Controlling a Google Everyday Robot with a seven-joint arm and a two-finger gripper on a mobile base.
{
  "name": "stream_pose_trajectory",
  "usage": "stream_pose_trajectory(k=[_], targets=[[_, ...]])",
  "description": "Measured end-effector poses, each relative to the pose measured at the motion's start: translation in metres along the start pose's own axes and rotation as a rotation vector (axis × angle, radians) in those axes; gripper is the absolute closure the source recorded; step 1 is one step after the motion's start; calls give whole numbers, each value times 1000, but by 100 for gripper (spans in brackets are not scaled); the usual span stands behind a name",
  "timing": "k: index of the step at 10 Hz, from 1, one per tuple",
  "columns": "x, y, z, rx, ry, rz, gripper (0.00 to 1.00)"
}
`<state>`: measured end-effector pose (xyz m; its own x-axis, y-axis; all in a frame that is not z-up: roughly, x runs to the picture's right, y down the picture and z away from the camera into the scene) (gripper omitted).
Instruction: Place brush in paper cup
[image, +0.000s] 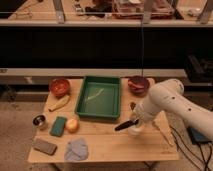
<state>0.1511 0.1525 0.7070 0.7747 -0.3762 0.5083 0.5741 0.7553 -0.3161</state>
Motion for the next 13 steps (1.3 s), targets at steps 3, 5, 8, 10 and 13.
stream_pose_trajectory(k=[3,5,8,10,13], targets=[[-6,-2,10,-16,33,2,99],[-5,-2,10,-16,34,4,82],[-5,-2,10,-16,33,2,51],[-5,-2,10,-16,33,2,33],[-5,-2,10,-16,33,3,20]])
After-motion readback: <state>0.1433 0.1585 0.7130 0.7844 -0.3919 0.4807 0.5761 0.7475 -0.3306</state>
